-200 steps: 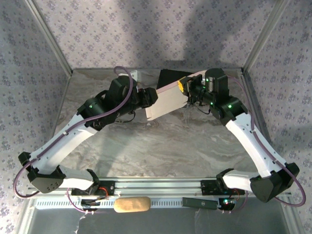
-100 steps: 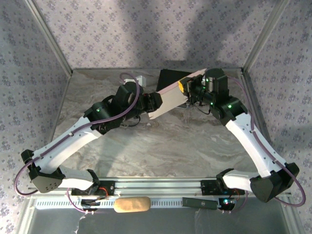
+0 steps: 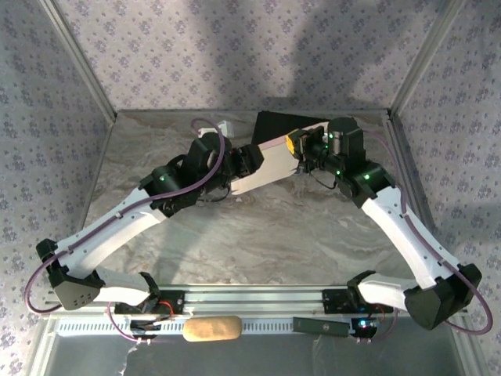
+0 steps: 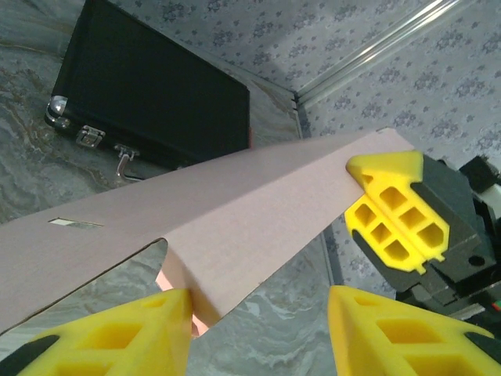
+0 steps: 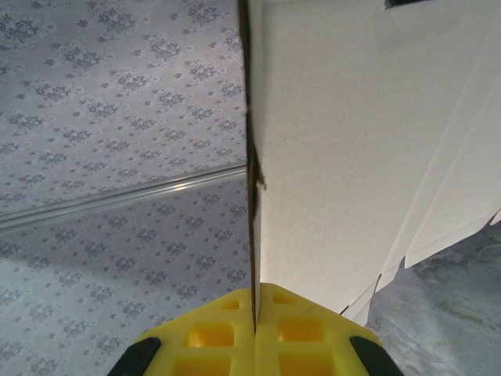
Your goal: Fold the paper box
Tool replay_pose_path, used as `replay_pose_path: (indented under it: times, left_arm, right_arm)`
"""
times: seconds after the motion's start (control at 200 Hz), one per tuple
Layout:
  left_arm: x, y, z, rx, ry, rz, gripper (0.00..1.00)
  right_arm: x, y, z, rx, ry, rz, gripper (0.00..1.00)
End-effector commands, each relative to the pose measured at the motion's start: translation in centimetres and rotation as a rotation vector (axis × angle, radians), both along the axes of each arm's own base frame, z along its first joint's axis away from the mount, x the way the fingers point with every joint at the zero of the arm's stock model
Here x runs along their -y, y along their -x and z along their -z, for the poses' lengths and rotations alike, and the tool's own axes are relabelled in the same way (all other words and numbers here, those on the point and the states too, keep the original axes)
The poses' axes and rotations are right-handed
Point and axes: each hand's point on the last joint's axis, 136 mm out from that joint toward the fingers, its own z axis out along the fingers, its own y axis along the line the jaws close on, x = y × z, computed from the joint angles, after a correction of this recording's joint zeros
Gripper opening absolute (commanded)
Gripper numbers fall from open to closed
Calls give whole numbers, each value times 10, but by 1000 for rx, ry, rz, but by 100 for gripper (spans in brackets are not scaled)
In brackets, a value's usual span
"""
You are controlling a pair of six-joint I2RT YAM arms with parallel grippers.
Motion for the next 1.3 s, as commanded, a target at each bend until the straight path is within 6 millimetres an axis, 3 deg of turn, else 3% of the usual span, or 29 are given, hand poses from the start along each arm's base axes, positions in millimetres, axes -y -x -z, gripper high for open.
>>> replay_pose_path:
  times: [0.0, 0.21, 0.23, 0.375, 0.63, 0.81, 0.964, 1.004, 1.019, 1.064, 1.199, 1.299]
  left_arm:
    - [-2, -7, -24, 32, 130, -37, 48]
    - [-10, -13, -29, 24, 217, -80, 41]
    - [-11, -12, -29, 22, 222, -84, 40]
    - [-15, -16, -30, 11, 260, -109, 29]
    - [-20, -16, -28, 0, 286, -122, 0]
    - [-23, -12, -36, 29, 286, -104, 0]
    - [-34, -2, -47, 126, 163, -45, 45]
    - [-41, 1, -50, 167, 117, -33, 52]
    - [-44, 2, -51, 183, 98, -30, 54]
    - [-57, 5, -48, 213, 30, -37, 60]
    - [-116, 5, -20, 217, -130, -116, 57]
    - [-147, -1, 24, 183, -174, -139, 46]
  right_arm:
    - [-9, 12, -13, 40, -45, -35, 0]
    - [-13, 20, -14, 62, -52, -47, 0]
    - [-14, 21, 0, 37, -39, -47, 0]
    - [-17, 25, 3, 46, -35, -54, 0]
    - [-19, 27, 7, 42, -32, -51, 0]
    - [-16, 26, 5, 47, -29, -36, 0]
    - [-6, 24, 1, 25, -23, -12, 0]
    - [-1, 24, 8, -12, -7, -3, 0]
    - [1, 23, -2, -5, -14, 2, 0]
    - [6, 24, -1, -35, -12, 8, 0]
    - [21, 30, 5, -121, -9, 37, 0]
    - [30, 35, 2, -140, 4, 57, 0]
